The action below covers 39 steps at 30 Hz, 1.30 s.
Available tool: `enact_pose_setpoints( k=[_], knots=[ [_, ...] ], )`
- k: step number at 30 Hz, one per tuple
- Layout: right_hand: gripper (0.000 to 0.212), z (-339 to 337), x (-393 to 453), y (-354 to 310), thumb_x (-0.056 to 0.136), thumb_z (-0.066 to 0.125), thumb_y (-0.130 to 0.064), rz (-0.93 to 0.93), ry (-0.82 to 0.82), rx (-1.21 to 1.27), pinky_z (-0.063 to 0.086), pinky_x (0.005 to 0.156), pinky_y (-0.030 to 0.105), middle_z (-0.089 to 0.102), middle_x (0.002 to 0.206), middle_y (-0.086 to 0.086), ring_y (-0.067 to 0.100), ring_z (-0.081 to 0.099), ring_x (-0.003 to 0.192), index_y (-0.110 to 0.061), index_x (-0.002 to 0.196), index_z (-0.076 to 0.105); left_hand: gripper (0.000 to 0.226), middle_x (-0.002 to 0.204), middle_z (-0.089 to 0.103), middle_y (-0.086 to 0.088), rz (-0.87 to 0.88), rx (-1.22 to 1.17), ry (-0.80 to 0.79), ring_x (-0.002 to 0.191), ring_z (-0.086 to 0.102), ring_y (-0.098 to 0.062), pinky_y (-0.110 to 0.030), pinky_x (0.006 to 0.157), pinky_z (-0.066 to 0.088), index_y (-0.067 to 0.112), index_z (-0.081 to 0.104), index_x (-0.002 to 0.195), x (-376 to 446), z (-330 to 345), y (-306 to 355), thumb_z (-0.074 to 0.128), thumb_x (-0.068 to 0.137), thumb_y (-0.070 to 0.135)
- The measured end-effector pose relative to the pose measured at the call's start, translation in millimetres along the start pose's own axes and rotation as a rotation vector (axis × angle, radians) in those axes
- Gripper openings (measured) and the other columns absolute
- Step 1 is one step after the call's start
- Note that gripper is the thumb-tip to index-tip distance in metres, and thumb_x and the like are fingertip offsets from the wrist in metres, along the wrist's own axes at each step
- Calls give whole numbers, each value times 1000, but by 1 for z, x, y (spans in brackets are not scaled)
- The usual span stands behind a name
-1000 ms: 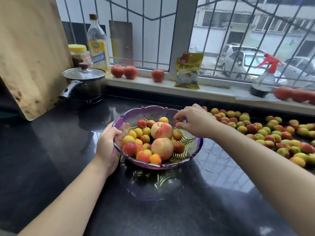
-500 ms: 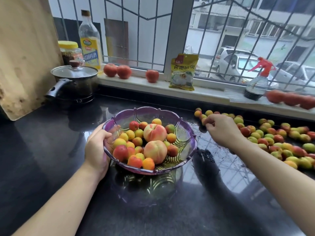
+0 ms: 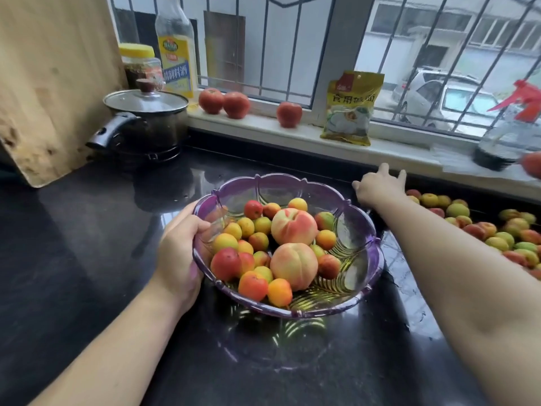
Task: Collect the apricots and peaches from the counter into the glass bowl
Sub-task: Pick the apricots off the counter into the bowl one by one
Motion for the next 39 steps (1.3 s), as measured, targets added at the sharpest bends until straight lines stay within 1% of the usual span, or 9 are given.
enact_pose_setpoints(
  k=[3, 6, 8, 10, 14, 23, 27, 32, 39],
  knots=[
    [43, -4, -2, 0, 107, 37, -37, -9, 47, 35, 13, 122, 58, 39, 145, 24, 38, 38, 138, -8, 126, 62, 42, 115, 76, -23, 0, -2, -8, 108, 71, -38, -67, 111, 46, 11, 80, 103, 1, 0, 0, 48, 76, 13],
    [38, -23, -10, 2, 104, 43, -31, -22, 124, 192, 37, 111, 51, 42, 139, 21, 40, 52, 119, -8, 126, 63, 43, 118, 74, -27, 12, -3, 1, 117, 68, -47, -66, 110, 47, 9, 79, 106, 1, -1, 0, 48, 76, 13],
    [29, -45, -24, 2, 99, 52, -22, -38, 164, 471, 49, 91, 40, 46, 134, 17, 36, 58, 104, -13, 125, 64, 43, 119, 73, -28, 15, -1, -16, 117, 68, -48, -64, 108, 49, 8, 78, 108, 0, 1, 1, 48, 76, 13],
    [26, -71, -50, 0, 95, 58, -10, -93, 181, 782, 48, 76, 32, 59, 124, 11, 26, 61, 102, -16, 119, 65, 42, 115, 76, -24, 22, 6, -23, 109, 72, -40, -56, 101, 54, 7, 76, 107, -1, 3, 2, 47, 77, 13],
    [26, -103, -134, -10, 96, 67, -19, -302, -29, 1206, 56, 65, 23, 68, 107, -2, 13, 71, 88, -24, 120, 61, 41, 109, 75, -21, 31, -2, -37, 105, 71, -36, -50, 95, 57, 3, 73, 111, -5, 5, 4, 46, 81, 11],
    [22, -79, -144, -53, 92, 69, -31, -480, 171, 555, 50, 91, 39, 62, 104, -7, 20, 52, 107, -28, 113, 68, 47, 117, 72, -26, 8, 11, -6, 109, 69, -38, -62, 109, 48, -1, 70, 118, -6, 4, 6, 47, 79, 13],
    [22, -83, -148, -49, 93, 70, -34, -532, 143, 616, 48, 90, 34, 55, 110, -8, 15, 50, 106, -25, 113, 72, 46, 119, 73, -25, -4, 39, 15, 111, 69, -40, -65, 111, 47, 2, 71, 117, -6, 3, 6, 47, 81, 14],
    [19, -97, -132, 17, 101, 58, -19, -250, 294, 977, 47, 67, 23, 68, 96, -5, 6, 59, 70, -18, 111, 73, 41, 124, 72, -28, 4, 18, 24, 114, 69, -41, -65, 114, 46, 4, 72, 117, -4, 1, 3, 40, 91, 6],
    [25, -47, -92, 80, 95, 54, -10, 121, 248, 796, 40, 79, 25, 72, 113, 9, 24, 61, 96, -22, 100, 75, 44, 128, 69, -31, 17, 32, 31, 115, 70, -43, -60, 109, 51, 4, 72, 119, 0, -1, 0, 35, 94, 4]
  ],
)
Point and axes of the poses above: each hand's wrist, its own x-axis towards the middle knuckle, its own z-axis out of the palm, y = z × x, the point moved 4 cm from there along x, towards the middle knuckle
